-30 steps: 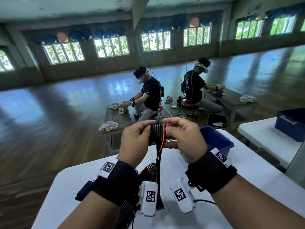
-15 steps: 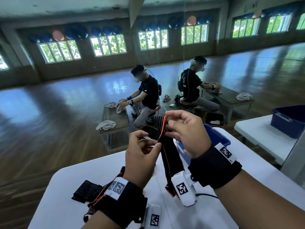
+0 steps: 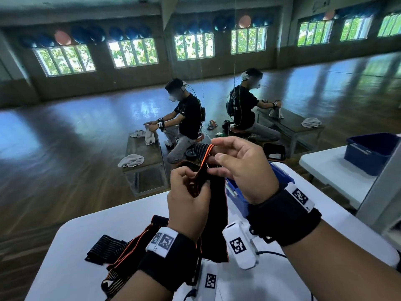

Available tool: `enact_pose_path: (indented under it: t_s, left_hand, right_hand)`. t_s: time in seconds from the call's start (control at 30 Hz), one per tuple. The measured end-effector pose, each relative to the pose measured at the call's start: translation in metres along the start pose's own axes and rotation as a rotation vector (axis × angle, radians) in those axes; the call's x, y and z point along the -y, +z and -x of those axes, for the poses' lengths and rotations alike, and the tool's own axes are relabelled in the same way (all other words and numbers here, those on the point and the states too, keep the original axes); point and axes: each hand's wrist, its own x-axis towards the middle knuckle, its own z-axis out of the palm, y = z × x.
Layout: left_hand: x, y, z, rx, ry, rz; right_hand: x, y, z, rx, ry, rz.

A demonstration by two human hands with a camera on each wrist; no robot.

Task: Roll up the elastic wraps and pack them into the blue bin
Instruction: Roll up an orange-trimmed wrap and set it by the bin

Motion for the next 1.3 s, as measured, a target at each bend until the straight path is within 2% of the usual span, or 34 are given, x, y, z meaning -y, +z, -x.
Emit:
enact_pose_path:
  t_s: [0.07,0.17,0.23,0.33,0.47,0.63,0.73,0.9,1.0,1.1,1.23,1.3]
  left_hand:
    - [0.000,0.000,-0.004,-0.018,-0.034,0.078]
    - [-0.001,-0.004,-0.008,-0.025,-0.067,0.147]
    - [0.002,-0.006,-0.011,-0.005,-0.122,0.222]
    - [0.004,-0.005,-0.013,0.054,-0.164,0.260]
    - [0.006,-0.001,-0.012,0.164,-0.233,0.304]
    - [0.012,0.001,-0.008,0.287,-0.372,0.304]
    - [0.013,0.001,-0.007,0.307,-0.410,0.301]
    - [0.017,0.012,-0.012,0.242,-0.464,0.318]
    - [0.022,0.023,-0.013,0.215,-0.504,0.322]
    - [0.035,0.030,-0.014,0.183,-0.505,0.285]
    - [0.067,0.040,-0.018,0.042,-0.592,0.220]
    - [0.088,0.044,-0.018,0.012,-0.613,0.150]
  right_hand:
    - [-0.003,-0.004,0.000,-0.003,-0.036,0.115]
    - [-0.016,-0.014,-0.002,-0.039,-0.147,0.483]
    - [-0.027,-0.019,0.001,-0.008,-0.145,0.663]
    - [-0.043,-0.020,0.009,0.081,-0.025,0.554]
    - [-0.062,-0.009,0.013,0.063,0.091,0.350]
    - [-0.070,-0.005,0.012,0.020,0.156,0.423]
    - [-0.072,-0.005,0.010,0.008,0.173,0.415]
    - [-0.088,-0.021,0.022,-0.031,0.113,0.261]
    - [-0.106,-0.040,0.035,0.067,0.076,0.361]
    - [-0.137,-0.054,0.056,0.202,0.170,0.425]
    - [-0.188,-0.070,0.092,0.264,0.381,0.358]
    - [-0.208,-0.076,0.108,0.279,0.467,0.326]
